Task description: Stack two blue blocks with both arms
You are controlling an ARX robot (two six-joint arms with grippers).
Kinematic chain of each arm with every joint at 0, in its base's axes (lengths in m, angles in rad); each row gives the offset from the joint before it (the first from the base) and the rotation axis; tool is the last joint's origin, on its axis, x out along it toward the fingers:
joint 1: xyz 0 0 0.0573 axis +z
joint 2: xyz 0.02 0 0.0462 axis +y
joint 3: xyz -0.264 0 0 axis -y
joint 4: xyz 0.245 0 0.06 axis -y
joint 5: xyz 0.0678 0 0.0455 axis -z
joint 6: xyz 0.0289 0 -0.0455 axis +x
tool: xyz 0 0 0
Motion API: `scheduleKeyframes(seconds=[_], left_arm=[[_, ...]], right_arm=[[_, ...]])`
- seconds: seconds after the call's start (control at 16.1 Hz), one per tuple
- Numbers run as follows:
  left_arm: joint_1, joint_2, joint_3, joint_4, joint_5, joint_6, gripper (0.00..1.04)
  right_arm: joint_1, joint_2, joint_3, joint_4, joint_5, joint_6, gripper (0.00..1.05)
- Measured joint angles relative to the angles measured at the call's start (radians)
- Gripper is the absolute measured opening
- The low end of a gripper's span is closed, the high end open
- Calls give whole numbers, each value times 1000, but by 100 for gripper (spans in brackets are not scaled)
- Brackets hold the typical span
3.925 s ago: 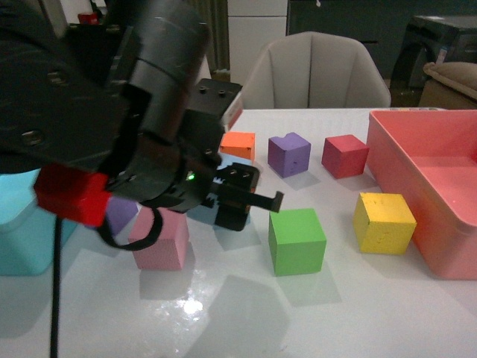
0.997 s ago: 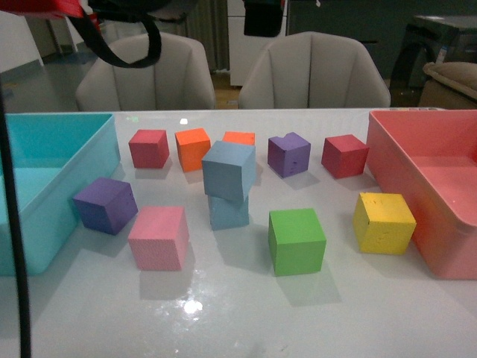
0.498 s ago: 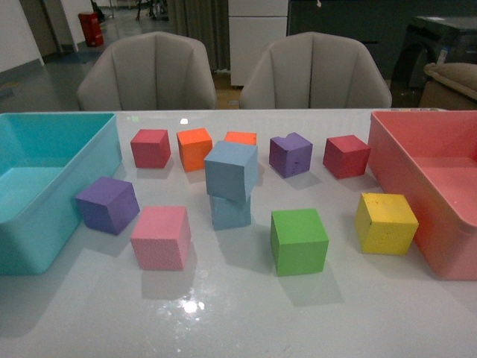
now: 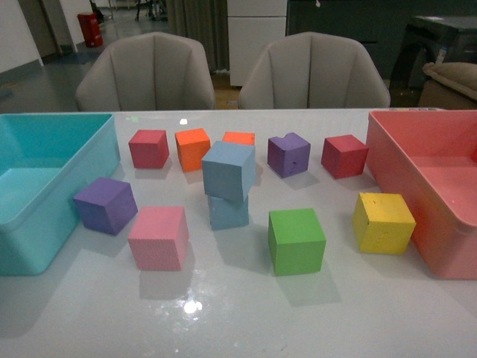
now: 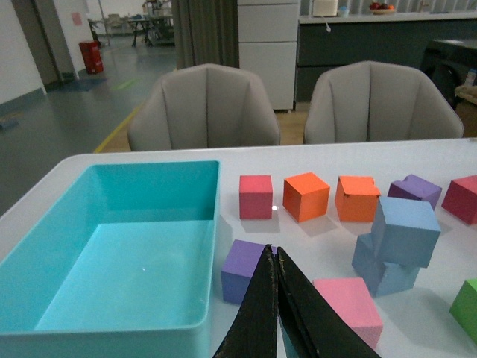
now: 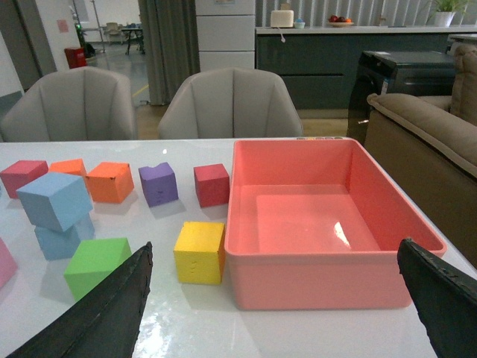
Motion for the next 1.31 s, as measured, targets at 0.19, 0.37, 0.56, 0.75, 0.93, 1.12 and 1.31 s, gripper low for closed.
scheduleKeyframes(seconds=[0.19,0.37,0.56,0.75,0.93,1.12,1.31], left_arm=[[55,-117,-63,-59,53,0,2],[128,-235,-104,-130,123,-1,2],[124,-317,-150,-132,125,-1,2],[124,-420,-154,-245,125,-1,2],[124,-447,-154,-269,125,-1,2],[124,-468,-154,-293,125,-1,2],[124,-485,-154,-314,125,-1,2]], right_arm=[[0,0,0,0,0,0,98],[0,0,0,0,0,0,98],[0,0,0,0,0,0,98],[0,0,0,0,0,0,98],[0,0,0,0,0,0,98],[0,0,0,0,0,0,98],[0,0,0,0,0,0,98]])
